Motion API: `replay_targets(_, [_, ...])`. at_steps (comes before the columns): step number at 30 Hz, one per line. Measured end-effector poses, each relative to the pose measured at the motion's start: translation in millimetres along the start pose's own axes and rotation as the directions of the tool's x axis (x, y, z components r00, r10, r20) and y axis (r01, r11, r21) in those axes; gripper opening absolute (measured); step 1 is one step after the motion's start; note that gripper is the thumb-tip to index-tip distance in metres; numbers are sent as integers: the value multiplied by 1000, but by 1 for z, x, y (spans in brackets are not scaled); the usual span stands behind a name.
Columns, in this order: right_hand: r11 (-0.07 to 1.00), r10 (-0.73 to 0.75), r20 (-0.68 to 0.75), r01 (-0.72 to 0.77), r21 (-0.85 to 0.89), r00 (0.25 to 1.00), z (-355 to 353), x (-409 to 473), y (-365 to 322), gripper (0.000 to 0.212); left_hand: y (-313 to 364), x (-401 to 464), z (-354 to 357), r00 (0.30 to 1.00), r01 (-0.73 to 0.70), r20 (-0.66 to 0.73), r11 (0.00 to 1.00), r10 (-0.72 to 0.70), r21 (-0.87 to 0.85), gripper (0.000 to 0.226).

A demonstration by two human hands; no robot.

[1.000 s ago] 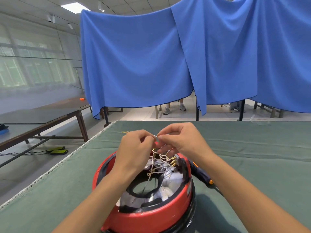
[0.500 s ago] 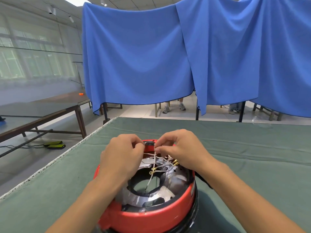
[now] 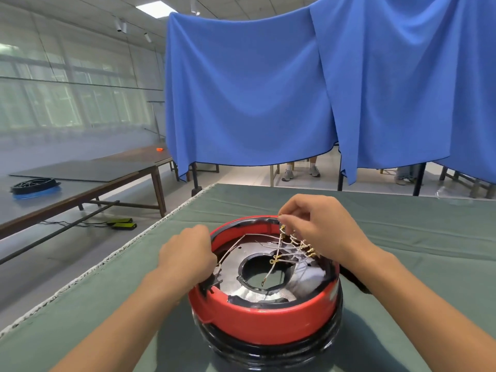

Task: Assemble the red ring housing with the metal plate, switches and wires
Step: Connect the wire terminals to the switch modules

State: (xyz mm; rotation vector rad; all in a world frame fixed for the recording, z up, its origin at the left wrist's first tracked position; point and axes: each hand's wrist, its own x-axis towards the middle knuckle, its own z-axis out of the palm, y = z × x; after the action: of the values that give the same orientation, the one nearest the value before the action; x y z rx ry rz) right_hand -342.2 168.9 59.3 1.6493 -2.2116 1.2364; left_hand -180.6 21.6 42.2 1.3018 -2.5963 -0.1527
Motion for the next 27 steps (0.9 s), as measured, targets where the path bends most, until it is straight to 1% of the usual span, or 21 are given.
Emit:
replay_targets(3, [997,23,-15,-22,73,1000,-12,3,-5,15,-4,16,-3,987,-142,65,988,146,-56,38])
replay_targets(5, [994,34,-15,-32,101,999,-20,6,-7,14,-5,26,-8,957,-245,133,963,259,-113,49])
replay_targets(7, [993,57,7,-57,107,998,-26,6,-7,14,-3,36,-12,919,-327,168,927,357,-181,55])
replay_targets(10, [988,103,49,-108,108,993,-28,7,-4,18,11,43,-12,880,-398,148,871,452,-289,53])
replay_targets(14, [983,155,116,-165,77,981,-20,8,-2,19,43,45,-4,835,-467,79,778,544,-421,41])
replay_targets(16, [977,187,144,-200,79,972,-15,7,1,17,59,43,1,825,-488,32,739,565,-464,31])
replay_targets(18, [968,229,170,-242,61,959,-10,6,4,15,69,41,3,817,-498,27,730,575,-468,24])
replay_targets(21, [959,278,206,-284,-5,938,-8,6,10,14,70,39,4,783,-493,139,742,606,-454,28])
replay_targets(22, [956,289,216,-292,-22,933,-8,5,12,14,67,39,3,785,-481,155,749,599,-456,28])
replay_targets(23, [955,296,221,-296,-33,929,-8,5,13,14,63,39,3,802,-458,148,755,579,-469,26])
replay_targets(25, [954,300,213,-297,-46,930,-7,5,14,15,52,40,0,857,-392,110,774,504,-497,22])
replay_targets(27, [953,303,201,-298,-58,931,-6,5,15,15,41,41,-1,896,-338,92,803,434,-491,23])
